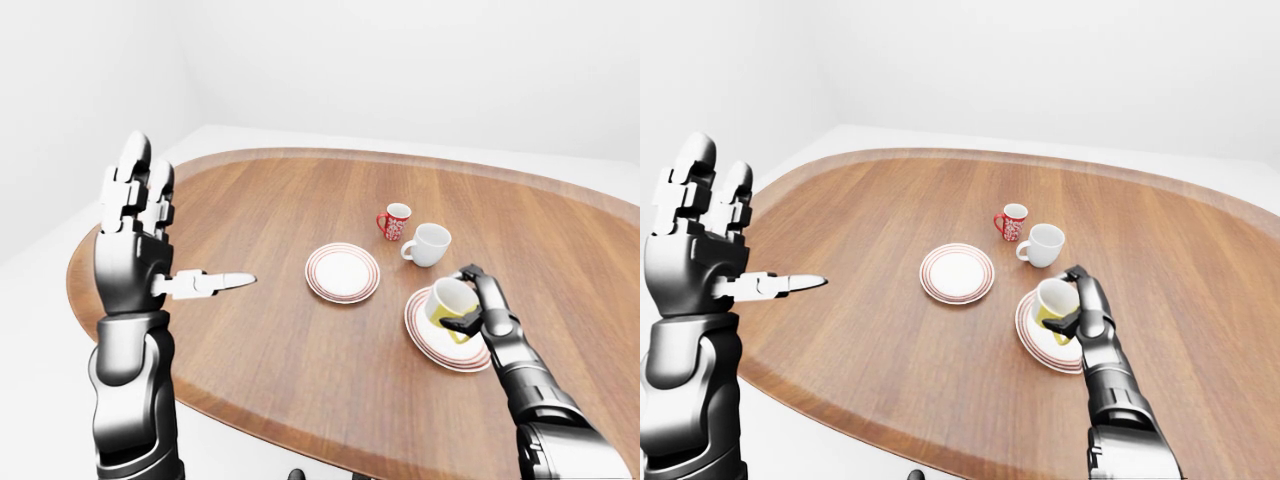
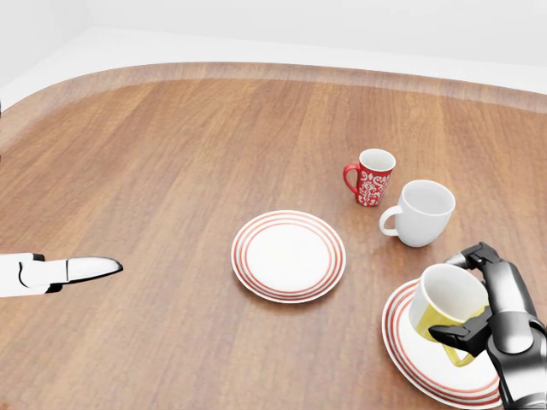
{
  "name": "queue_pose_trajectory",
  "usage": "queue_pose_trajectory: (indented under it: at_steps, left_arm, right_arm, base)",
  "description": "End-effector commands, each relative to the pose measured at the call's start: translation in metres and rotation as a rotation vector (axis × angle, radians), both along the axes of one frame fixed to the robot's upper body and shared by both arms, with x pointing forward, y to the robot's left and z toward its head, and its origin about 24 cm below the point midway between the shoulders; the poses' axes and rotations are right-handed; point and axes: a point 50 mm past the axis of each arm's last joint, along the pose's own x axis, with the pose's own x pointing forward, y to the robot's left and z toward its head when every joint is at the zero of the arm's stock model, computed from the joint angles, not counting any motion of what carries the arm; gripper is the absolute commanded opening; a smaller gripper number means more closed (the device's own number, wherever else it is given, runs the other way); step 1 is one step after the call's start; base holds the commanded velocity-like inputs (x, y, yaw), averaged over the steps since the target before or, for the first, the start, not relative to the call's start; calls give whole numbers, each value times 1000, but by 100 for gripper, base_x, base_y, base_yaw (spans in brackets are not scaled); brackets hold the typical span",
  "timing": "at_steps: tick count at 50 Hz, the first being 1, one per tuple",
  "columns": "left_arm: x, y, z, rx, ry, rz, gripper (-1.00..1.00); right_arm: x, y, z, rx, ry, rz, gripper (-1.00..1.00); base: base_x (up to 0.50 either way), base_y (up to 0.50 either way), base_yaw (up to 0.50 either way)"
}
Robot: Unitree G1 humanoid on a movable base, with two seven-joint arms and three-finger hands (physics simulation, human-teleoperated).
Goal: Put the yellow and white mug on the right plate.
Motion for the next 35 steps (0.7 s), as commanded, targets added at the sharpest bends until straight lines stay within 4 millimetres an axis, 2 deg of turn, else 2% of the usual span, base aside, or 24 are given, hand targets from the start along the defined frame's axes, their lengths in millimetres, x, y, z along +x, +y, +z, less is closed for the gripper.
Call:
queue_pose_trajectory:
  at_steps: [1, 21, 35]
  left_arm:
    - [0, 0, 0, 2, 0, 1, 88]
    - [1, 0, -3, 3, 13, 0, 88]
    - [0, -1, -2, 6, 10, -3, 88]
  right_arm:
    - [9, -3, 4, -13, 2, -20, -100]
    - [4, -17, -2, -38, 73, -89, -100]
    - [1, -18, -7, -42, 95, -113, -100]
  base:
    - [0, 0, 0]
    - [0, 0, 0]
    - [0, 0, 0]
